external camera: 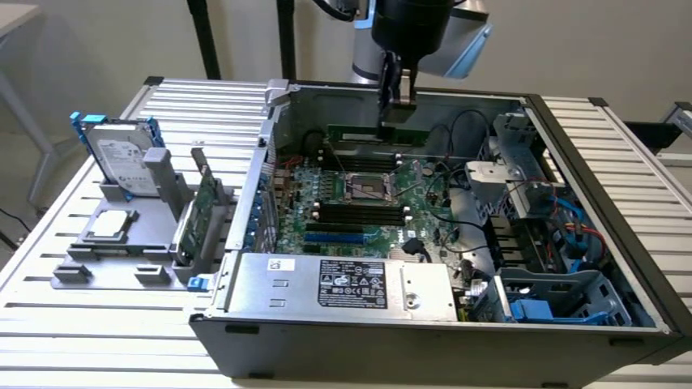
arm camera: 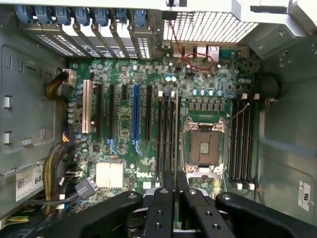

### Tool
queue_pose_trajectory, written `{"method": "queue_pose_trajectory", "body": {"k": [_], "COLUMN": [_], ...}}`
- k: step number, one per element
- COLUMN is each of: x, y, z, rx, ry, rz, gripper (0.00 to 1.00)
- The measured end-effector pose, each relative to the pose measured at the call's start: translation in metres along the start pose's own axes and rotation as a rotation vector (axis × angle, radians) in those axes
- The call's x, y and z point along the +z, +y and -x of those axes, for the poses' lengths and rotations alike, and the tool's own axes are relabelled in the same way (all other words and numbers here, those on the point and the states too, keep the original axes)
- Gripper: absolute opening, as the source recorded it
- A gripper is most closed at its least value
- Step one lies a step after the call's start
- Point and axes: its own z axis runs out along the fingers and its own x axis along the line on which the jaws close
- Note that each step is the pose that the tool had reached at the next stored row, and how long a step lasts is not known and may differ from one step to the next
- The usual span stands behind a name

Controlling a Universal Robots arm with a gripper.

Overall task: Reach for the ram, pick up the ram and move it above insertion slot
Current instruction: 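Pick up the ram and move it above insertion slot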

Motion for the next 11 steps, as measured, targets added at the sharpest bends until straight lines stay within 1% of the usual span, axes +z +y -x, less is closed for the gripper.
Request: {"method": "queue_pose_trajectory", "body": {"k": [2,4,11], "x": [0.0011,0.0017,0.0017], "y": [-0.0007,-0.0008,-0.0008], "z": [0.0026,0.0040,0.0042], "rx": [0.002,0.004,0.005], "ry": [0.0005,0.0005,0.0004], "rz": [-0.0015,-0.0059,-0.0065], "gripper": [0.14,0.14,0.14]}}
